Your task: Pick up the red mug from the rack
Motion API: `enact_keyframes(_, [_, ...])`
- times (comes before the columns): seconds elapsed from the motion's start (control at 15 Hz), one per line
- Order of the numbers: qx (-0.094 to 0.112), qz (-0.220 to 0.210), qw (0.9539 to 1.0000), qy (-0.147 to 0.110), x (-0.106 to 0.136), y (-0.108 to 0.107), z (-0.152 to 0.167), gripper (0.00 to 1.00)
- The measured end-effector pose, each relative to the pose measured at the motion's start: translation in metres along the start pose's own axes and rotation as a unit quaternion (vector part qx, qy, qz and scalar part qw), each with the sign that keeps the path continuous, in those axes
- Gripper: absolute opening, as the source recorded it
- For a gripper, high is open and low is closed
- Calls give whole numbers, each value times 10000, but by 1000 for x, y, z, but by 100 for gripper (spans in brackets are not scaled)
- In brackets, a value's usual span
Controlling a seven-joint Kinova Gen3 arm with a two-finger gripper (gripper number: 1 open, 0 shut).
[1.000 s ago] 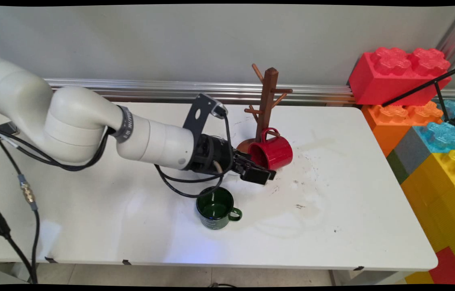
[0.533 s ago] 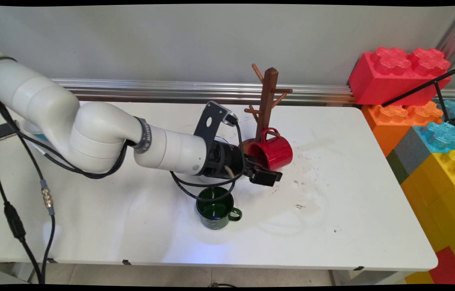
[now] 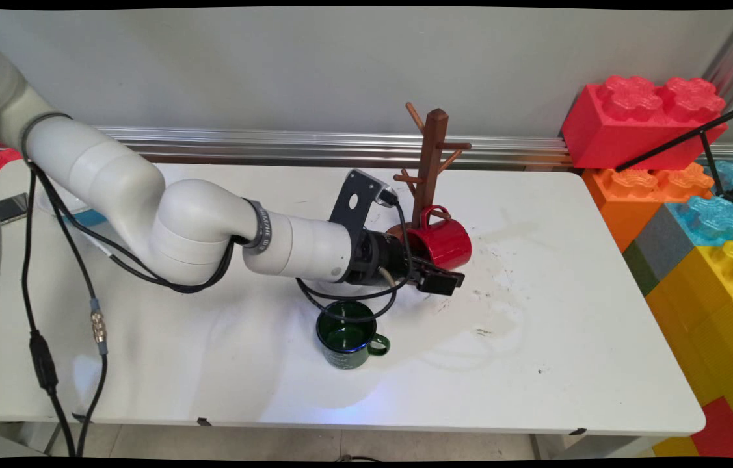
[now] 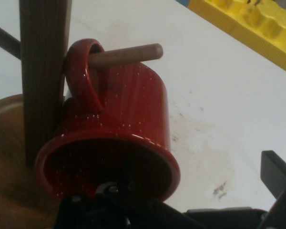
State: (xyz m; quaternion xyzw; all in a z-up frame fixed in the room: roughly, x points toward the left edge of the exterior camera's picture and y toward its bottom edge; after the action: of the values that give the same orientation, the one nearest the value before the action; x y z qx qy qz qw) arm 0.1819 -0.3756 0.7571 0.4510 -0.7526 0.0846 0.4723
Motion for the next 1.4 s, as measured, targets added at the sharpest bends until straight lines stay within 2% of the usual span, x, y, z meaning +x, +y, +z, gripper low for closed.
enact_keyframes(0.87, [-27,-119,9998,136,-1,-3,13,100])
enact_keyframes(0.93, [-28,-122,9998,142,0,-3,13,0])
enact_keyframes(1.4, [11,-156,9997,171,0,-5,13,0])
